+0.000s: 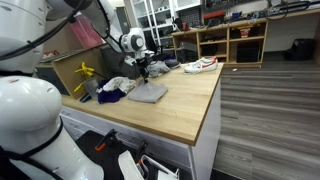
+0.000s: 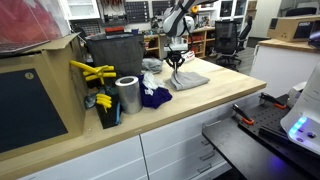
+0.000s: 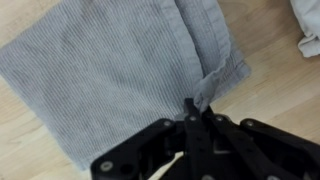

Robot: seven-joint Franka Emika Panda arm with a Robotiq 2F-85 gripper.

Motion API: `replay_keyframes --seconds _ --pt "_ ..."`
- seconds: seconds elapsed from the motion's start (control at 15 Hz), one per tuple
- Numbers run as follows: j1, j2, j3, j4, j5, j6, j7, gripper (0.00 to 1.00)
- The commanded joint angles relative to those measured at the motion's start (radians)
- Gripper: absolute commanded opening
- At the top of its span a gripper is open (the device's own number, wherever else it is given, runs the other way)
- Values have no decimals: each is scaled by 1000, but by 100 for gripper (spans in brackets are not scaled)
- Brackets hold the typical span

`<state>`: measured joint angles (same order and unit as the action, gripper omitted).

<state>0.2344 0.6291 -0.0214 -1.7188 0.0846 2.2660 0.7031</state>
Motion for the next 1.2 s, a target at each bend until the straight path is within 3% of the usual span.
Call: replay_keyframes --seconds 0.0,0.6,1.13 --pt "29 -105 -8 -104 -48 -51 30 2" --pt "47 -286 33 -362 -60 -190 71 2" --pt "31 -405 94 -506 -12 -274 143 2"
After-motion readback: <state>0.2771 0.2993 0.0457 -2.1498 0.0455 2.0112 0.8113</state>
